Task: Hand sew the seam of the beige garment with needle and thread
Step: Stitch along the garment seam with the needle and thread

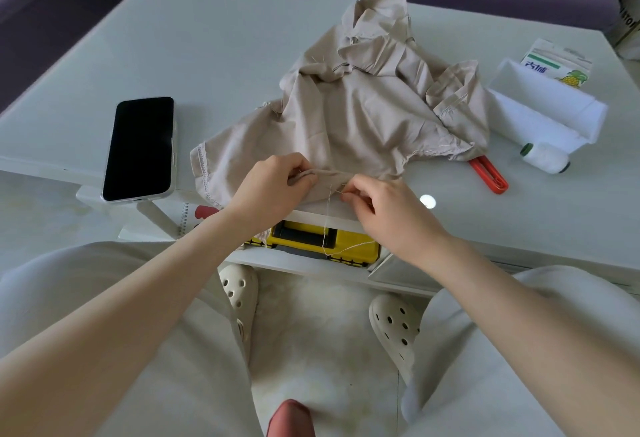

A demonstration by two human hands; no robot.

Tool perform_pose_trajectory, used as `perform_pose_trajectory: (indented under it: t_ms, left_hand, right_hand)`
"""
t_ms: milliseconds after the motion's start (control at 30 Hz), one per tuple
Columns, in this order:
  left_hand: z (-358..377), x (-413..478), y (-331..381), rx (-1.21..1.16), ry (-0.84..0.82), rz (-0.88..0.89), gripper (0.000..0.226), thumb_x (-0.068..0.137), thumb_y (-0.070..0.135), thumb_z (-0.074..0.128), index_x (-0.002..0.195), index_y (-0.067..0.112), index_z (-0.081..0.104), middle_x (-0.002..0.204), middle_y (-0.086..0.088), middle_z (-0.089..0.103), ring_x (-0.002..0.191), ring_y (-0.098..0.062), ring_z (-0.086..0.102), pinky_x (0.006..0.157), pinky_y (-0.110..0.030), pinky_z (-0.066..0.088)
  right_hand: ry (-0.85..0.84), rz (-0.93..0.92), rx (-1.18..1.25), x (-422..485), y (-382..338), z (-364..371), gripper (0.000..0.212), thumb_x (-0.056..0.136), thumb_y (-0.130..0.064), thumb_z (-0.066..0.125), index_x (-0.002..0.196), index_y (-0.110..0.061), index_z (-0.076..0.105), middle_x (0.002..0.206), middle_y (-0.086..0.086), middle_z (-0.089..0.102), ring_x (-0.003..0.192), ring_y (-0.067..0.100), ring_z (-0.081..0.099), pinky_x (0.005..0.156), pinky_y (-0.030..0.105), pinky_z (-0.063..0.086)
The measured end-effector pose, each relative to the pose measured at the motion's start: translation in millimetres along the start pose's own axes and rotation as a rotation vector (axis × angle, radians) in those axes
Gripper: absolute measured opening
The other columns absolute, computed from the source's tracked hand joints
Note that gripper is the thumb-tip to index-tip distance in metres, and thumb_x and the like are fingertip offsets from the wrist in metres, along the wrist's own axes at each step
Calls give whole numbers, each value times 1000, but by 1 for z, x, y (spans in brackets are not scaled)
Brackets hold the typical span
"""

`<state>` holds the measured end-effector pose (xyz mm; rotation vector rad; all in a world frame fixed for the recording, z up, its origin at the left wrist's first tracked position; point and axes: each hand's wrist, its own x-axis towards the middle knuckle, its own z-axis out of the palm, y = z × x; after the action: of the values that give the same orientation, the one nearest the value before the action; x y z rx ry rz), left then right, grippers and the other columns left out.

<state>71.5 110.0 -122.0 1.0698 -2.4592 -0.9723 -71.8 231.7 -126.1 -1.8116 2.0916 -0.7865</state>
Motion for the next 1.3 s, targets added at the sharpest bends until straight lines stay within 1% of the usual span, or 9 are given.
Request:
perform_pose_trajectory:
  t_ms: [133,333,500,600,767,900,1000,1133,1300]
  left_hand:
    - [0,-1,1,-17,2,0,12,92,20,56,91,12,64,65,3,55,58,-6,45,54,-11,34]
    - [3,-2,4,-59,24,-7,6,92,20,58,87,17,56,59,6,56,51,-5,44,51,-12,33]
    - [2,-5,8,-61,46,22,3,94,15,48,95,16,45,61,-2,58,48,-13,44,49,-23,36]
    - [2,-7,10,-24,76,65,9,94,6,43,99,12,48,72,0,59,57,-21,52,55,-30,41]
    - [3,-7,8,29,87,61,19,89,2,42,91,9,59,65,2,52,51,-6,43,48,-15,33]
    - [4,-7,9,26,83,47,9,92,19,53,99,14,55,79,7,56,69,-10,52,58,-14,38]
    - [3,-8,7,33,75,52,8,91,22,57,96,15,57,77,12,55,70,-6,53,58,-14,39]
    - [4,-8,4,60,82,78,10,91,19,57,87,12,61,69,6,56,61,-9,51,54,-14,36]
    - [4,-9,5,51,82,71,10,92,20,57,86,12,60,67,1,57,58,-10,47,52,-17,36]
  right_hand:
    - [16,12,7,0,-1,0,12,93,-11,56,86,-8,64,50,-20,35,53,-3,48,49,12,31]
    - [35,5,1,0,-3,2,12,92,-11,58,82,-8,64,48,-21,31,54,-7,49,48,10,29]
    - [38,14,6,2,-1,5,12,92,-13,58,84,-8,65,49,-21,33,47,-1,45,51,22,28]
    - [36,19,21,1,-2,5,12,93,-14,58,86,-7,65,50,-21,33,47,-1,45,48,16,27]
    - [29,27,22,1,-3,6,13,94,-15,57,86,-7,65,48,-18,33,44,1,41,48,21,26]
    - [36,25,37,1,-2,5,13,93,-15,57,86,-7,65,50,-19,33,44,2,38,54,25,28]
    - [36,15,38,1,-3,4,13,93,-15,58,85,-7,65,50,-20,33,45,1,42,51,23,26]
    - [25,17,40,0,-4,5,12,93,-14,58,84,-8,64,50,-20,32,53,-6,48,50,12,25]
    - [26,14,48,1,-4,5,13,93,-14,58,83,-8,64,52,-21,33,50,-4,47,51,15,27]
